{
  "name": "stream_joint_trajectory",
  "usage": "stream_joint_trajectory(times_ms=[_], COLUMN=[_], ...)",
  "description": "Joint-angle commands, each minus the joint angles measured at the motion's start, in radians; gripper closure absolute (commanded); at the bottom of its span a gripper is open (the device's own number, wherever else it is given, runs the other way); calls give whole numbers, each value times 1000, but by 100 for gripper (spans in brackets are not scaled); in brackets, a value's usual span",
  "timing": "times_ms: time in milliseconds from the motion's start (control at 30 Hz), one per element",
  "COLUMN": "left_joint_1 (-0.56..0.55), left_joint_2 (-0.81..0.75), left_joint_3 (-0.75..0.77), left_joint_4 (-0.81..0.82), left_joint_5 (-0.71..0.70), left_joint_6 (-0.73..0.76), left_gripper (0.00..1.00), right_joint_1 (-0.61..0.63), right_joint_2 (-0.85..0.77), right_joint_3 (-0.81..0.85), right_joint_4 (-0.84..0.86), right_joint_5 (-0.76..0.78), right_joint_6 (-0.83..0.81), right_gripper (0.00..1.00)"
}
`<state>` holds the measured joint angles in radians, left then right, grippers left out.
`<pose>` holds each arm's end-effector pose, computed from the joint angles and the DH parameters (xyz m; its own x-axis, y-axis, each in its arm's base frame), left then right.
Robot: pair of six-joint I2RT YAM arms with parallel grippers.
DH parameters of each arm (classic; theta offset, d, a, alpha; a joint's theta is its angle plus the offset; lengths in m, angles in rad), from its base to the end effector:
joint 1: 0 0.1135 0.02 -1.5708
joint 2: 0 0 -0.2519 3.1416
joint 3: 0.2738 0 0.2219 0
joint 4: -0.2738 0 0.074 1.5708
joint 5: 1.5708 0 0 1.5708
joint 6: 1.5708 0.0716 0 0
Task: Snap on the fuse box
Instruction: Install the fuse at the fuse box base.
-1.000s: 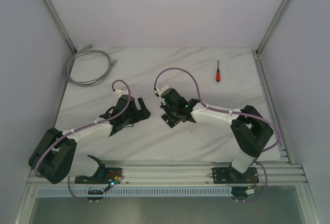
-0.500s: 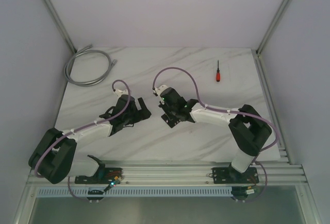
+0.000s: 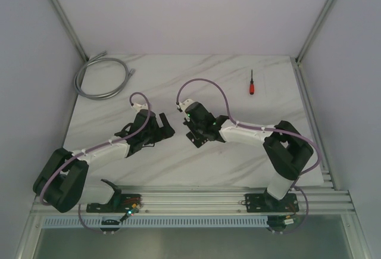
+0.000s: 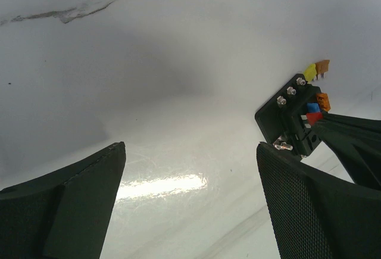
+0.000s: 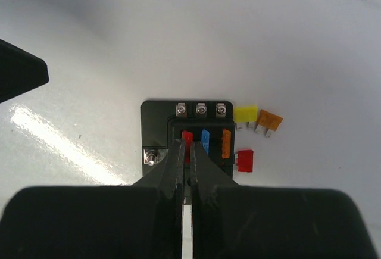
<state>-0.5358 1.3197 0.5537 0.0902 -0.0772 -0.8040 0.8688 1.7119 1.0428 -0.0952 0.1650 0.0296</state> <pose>0.2319 -0.1313 0.1617 -0.7025 -0.4179 -0.5761 -0.0701 0.8461 -0.5284 0.2444 0.2708 0.1774 -0.4667 -0.5066 -0.7249 -0.6631 0.7428 -0.0923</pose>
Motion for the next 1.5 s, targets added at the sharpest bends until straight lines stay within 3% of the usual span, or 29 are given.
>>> stream_joint_trajectory(times_ms=[0,800,1167,1467], left_joint_1=[7,6,7,7], left_joint_2=[-4,-14,-25,-44], left_joint_3=[-5,-9,-15,-26], left_joint_4=[21,24,24,25], left_joint_5=[15,25,30,28], left_joint_6=[-6,-14,-17,-18], left_gripper=[0,0,0,0], right_joint_1=[6,8,15,13], right_joint_2=[20,-16,-61,-52], right_joint_3=[-28,-153,-176,-136], right_joint_4=[28,162,163,128], right_joint_5=[1,-18,-20,-26], right_joint_6=[1,-54,-56,-30], right_gripper=[100,100,80,72])
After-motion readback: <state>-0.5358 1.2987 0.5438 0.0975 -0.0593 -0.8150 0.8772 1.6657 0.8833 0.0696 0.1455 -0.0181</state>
